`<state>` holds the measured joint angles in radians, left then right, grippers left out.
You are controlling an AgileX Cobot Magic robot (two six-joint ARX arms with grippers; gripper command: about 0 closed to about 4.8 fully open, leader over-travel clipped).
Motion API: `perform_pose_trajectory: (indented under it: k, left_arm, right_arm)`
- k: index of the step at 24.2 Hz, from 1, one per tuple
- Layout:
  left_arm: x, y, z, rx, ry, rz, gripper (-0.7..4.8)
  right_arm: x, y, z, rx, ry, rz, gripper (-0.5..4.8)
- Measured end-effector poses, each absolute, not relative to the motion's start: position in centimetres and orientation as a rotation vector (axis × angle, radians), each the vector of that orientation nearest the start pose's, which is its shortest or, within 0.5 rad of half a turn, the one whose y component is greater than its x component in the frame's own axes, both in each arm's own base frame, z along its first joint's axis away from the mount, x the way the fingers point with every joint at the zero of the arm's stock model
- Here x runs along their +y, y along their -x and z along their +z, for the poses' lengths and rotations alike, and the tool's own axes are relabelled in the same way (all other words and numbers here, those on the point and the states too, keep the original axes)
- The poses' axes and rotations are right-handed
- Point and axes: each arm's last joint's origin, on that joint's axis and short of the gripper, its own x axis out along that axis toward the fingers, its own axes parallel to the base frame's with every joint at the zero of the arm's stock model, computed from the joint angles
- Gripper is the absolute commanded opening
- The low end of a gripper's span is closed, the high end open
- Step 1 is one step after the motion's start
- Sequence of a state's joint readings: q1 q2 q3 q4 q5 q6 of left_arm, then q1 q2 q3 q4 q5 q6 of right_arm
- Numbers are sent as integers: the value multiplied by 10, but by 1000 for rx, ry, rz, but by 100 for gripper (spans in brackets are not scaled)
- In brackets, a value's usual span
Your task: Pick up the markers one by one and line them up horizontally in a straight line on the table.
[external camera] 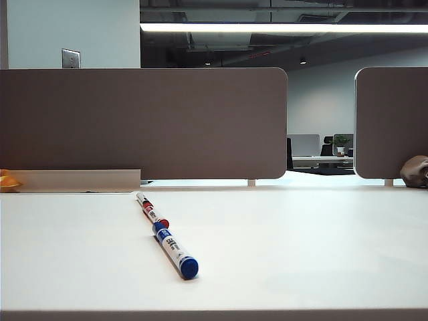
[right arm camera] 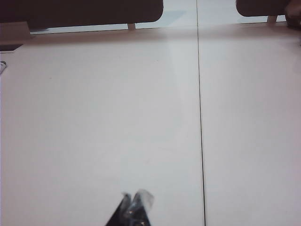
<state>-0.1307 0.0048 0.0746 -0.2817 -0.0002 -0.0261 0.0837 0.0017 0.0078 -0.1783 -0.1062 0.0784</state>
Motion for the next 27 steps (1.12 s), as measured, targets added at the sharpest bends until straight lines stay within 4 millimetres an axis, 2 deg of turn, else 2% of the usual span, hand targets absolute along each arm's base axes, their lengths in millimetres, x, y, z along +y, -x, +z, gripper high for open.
perform_pose_trajectory:
  k: [7, 13, 27]
  left_arm:
    - [-10, -90, 161, 214, 14, -112, -4]
    - [0, -91, 161, 212, 25, 6, -4]
    - [0, -91, 161, 215, 26, 0, -4]
  right_arm:
    - [10, -95, 149, 179, -81, 175, -1]
    - [3, -96, 149, 176, -87, 93, -1]
    - [2, -96, 149, 176, -88, 88, -1]
